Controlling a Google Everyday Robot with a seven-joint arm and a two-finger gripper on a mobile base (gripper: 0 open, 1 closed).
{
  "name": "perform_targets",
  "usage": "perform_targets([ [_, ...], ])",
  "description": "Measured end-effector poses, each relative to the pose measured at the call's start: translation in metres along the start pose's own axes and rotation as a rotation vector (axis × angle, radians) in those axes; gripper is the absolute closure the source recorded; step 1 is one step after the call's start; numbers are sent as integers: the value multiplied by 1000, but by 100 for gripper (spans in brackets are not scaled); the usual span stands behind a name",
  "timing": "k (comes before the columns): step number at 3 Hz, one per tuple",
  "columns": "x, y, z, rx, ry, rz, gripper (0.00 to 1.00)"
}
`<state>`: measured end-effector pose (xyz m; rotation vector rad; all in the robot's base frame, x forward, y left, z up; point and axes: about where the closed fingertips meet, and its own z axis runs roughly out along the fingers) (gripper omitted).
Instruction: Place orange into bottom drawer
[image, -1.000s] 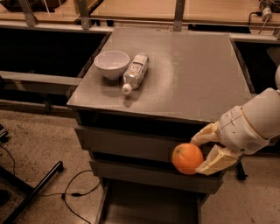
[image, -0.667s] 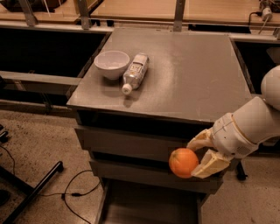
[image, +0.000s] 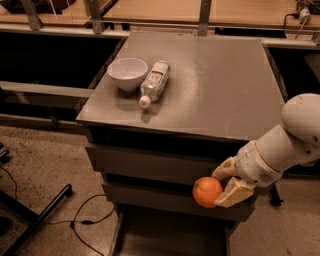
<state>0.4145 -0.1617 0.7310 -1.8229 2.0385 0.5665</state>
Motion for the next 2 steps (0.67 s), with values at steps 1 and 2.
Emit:
perform_targets([
  [1,14,-5,12,-7,5,30,100],
  [2,28,-10,23,-14,9,57,100],
])
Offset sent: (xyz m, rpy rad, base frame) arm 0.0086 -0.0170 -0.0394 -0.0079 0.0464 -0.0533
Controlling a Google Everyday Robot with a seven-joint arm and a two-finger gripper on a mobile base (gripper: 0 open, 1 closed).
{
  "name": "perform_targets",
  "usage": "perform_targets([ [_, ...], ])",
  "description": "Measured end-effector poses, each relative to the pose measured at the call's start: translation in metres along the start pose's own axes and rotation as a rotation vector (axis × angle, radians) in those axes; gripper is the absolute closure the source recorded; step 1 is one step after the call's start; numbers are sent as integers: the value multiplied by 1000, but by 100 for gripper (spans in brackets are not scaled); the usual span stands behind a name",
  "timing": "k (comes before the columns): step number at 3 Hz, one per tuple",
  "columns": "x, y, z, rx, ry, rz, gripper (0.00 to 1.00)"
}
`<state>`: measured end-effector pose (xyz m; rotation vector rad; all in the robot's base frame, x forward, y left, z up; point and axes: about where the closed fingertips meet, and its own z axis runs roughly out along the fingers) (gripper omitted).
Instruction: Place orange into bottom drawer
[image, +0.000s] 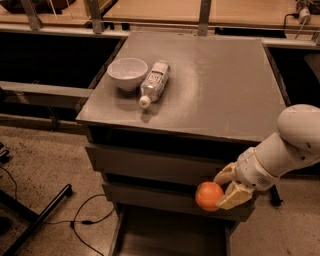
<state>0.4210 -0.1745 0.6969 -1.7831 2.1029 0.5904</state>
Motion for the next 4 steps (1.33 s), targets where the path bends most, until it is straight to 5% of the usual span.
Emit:
perform_targets([
  [1,1,0,0,0,0,1,100],
  [3,-35,-4,-78,158,-16,-62,58],
  [4,-48,-4,-95,187,-21,-84,35],
])
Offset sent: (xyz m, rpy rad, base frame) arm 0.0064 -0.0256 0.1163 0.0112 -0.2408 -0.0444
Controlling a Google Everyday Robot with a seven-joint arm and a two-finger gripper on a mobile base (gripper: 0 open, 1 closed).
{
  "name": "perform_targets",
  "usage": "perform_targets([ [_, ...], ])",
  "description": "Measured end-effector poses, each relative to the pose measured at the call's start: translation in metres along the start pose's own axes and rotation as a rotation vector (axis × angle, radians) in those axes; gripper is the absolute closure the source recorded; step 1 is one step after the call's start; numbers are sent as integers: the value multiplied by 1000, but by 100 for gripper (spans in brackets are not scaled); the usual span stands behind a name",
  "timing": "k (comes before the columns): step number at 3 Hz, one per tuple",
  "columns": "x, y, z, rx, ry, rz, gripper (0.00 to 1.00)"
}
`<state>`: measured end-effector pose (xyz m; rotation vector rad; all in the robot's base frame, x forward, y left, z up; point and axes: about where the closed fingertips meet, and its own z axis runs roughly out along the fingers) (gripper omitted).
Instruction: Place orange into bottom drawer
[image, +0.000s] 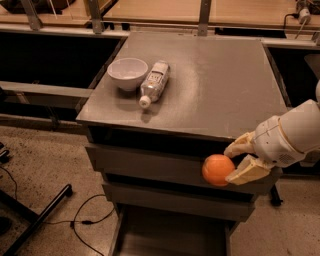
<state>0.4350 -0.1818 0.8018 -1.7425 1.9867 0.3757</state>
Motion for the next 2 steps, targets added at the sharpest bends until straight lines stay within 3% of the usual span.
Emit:
perform_targets([
  [1,-7,2,-7,8,-8,-14,11],
  [2,-12,3,-15,6,10,-25,0],
])
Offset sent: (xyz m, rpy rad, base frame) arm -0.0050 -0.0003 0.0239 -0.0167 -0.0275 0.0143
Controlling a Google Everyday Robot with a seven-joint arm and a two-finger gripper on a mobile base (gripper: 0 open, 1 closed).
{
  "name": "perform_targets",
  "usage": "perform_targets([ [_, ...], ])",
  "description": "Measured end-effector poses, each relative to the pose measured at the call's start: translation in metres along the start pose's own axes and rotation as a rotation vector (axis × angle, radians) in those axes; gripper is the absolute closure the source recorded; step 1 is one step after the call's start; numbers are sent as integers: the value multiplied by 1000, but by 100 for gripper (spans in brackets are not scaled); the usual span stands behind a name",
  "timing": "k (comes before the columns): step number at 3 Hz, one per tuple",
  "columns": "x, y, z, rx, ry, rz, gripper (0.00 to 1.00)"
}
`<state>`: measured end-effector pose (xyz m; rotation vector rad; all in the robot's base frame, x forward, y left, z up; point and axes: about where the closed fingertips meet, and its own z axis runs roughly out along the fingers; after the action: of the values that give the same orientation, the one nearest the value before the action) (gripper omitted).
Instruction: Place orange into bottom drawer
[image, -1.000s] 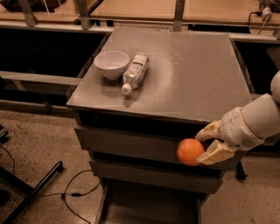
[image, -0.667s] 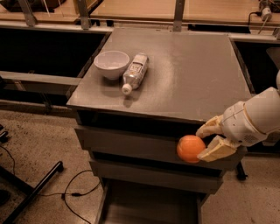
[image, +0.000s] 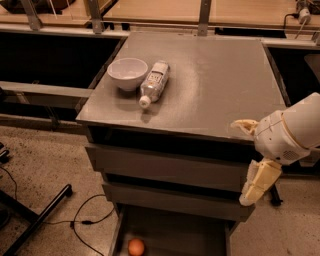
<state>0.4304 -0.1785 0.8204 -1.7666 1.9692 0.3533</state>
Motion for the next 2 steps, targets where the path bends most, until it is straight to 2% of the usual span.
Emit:
perform_targets([
  [1,-1,0,0,0,-10,1,0],
  [2,-20,-1,-4,-1,-147,10,0],
])
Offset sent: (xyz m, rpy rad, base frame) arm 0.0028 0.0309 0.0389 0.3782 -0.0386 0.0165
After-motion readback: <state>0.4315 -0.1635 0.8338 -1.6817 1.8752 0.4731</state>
